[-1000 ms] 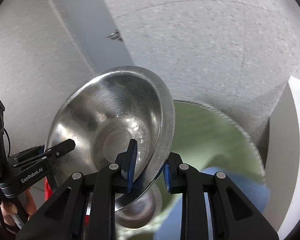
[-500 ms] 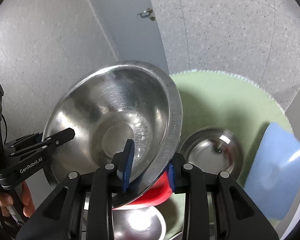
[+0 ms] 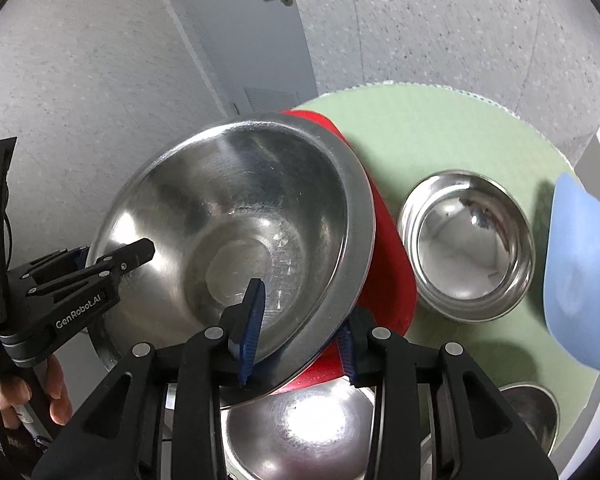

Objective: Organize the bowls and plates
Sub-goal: 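Carry the large steel bowl into the red basin and open the right gripper, then grasp the edge of the light blue plate with the right gripper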

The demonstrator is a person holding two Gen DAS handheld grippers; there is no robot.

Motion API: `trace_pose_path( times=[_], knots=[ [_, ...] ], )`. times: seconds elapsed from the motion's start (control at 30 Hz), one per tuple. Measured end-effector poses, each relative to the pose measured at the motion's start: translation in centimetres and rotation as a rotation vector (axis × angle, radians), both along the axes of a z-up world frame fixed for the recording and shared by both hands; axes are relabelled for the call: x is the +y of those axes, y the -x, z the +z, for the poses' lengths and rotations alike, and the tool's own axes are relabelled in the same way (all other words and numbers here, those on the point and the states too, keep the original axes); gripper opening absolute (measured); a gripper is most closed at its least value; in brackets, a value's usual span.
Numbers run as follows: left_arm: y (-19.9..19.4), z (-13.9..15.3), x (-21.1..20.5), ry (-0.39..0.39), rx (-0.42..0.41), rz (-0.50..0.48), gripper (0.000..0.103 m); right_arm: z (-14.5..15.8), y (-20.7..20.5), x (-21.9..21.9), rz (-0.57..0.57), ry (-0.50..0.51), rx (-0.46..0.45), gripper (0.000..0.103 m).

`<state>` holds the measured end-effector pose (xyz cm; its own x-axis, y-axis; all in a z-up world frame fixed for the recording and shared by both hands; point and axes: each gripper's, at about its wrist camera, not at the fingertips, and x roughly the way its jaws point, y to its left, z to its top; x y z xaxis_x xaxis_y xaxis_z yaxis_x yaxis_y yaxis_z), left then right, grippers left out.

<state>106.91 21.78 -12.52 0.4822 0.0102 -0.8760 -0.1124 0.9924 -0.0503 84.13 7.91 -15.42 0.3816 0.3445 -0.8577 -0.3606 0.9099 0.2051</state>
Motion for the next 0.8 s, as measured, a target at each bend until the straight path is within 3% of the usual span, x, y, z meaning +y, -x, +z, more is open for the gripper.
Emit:
trace_pose_path(
  times=[0.37,0.47,0.57,0.7,0.8],
  knots=[
    [-1.8,-1.9,0.1,-0.001,0.001,-0.018,0.029,-1.8,0.1,0.5,-0.029,0.012,0.029,0.041],
    [-1.9,-2.2,-0.4,0.013,-0.004,-0.022,0.039,-1.8,0.3,0.7,-0.025,0.012,0.029,0.042],
    [-1.5,-2.0,-0.5,0.041,-0.008,-0.025,0.053,-1.6,0.3,0.5,-0.015,-0.013,0.031,0.052],
    [-0.9,-1.5,-0.5,0.07,-0.017,-0.016,0.069,-0.6,0.7,0.4,-0.008,-0.035,0.019,0.075],
    [-0.3,-0.9,-0.5,0.084,-0.025,0.008,0.077,0.0,0.9,0.1,-0.002,-0.049,0.011,0.076]
  ],
)
